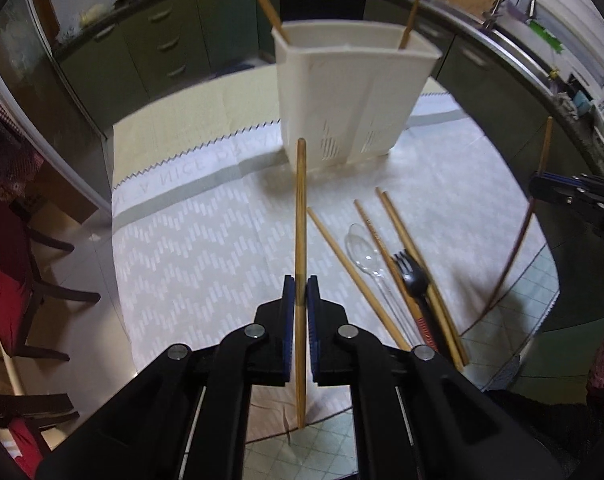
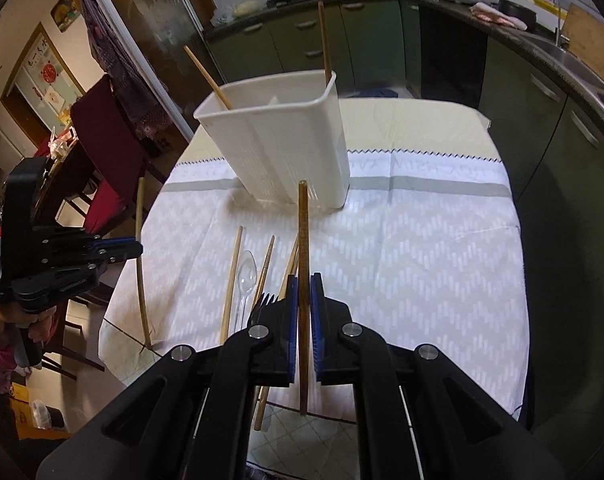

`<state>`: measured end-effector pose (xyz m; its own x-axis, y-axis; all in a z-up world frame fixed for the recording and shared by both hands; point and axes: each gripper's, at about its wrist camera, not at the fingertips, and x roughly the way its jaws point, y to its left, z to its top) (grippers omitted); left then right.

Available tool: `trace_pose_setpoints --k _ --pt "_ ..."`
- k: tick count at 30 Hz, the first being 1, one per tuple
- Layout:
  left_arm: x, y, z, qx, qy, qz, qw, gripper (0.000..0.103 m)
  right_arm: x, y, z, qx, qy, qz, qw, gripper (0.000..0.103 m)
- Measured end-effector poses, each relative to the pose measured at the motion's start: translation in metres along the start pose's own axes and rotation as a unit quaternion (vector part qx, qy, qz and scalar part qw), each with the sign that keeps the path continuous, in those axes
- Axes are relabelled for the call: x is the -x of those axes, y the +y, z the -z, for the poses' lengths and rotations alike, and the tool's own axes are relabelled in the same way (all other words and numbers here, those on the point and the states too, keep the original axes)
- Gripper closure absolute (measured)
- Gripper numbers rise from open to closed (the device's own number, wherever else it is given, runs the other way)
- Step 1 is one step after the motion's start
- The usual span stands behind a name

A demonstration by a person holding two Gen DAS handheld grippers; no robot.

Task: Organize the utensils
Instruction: 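Lift both held chopsticks upright and carry them over the utensil holder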

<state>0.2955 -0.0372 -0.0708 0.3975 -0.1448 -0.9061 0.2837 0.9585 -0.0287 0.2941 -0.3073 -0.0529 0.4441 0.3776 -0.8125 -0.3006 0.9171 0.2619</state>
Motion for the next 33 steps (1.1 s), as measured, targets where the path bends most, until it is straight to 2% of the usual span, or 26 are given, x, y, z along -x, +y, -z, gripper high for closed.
trace_pose_setpoints --k 10,19,25,33 --pt "0.037 -0.012 0.0 -0.014 -0.044 0.01 0.9989 0.097 0.034 0.006 -0.004 0.012 -0.037 -0.009 0.999 0.096" --pt "0.067 -0.02 -0.024 -0.019 -0.082 0.029 0.9961 0.097 0.055 0.014 -0.017 0.024 -0.056 -0.012 0.998 0.096" --pt "0.115 -0.035 -0.068 -0.034 -0.139 0.028 0.9893 0.097 0.063 0.013 -0.024 0.025 -0.062 -0.01 0.998 0.096" --pt "0.164 -0.044 -0.132 -0.026 -0.194 0.013 0.9805 0.097 0.065 0.004 -0.031 0.021 -0.062 -0.013 0.998 0.096"
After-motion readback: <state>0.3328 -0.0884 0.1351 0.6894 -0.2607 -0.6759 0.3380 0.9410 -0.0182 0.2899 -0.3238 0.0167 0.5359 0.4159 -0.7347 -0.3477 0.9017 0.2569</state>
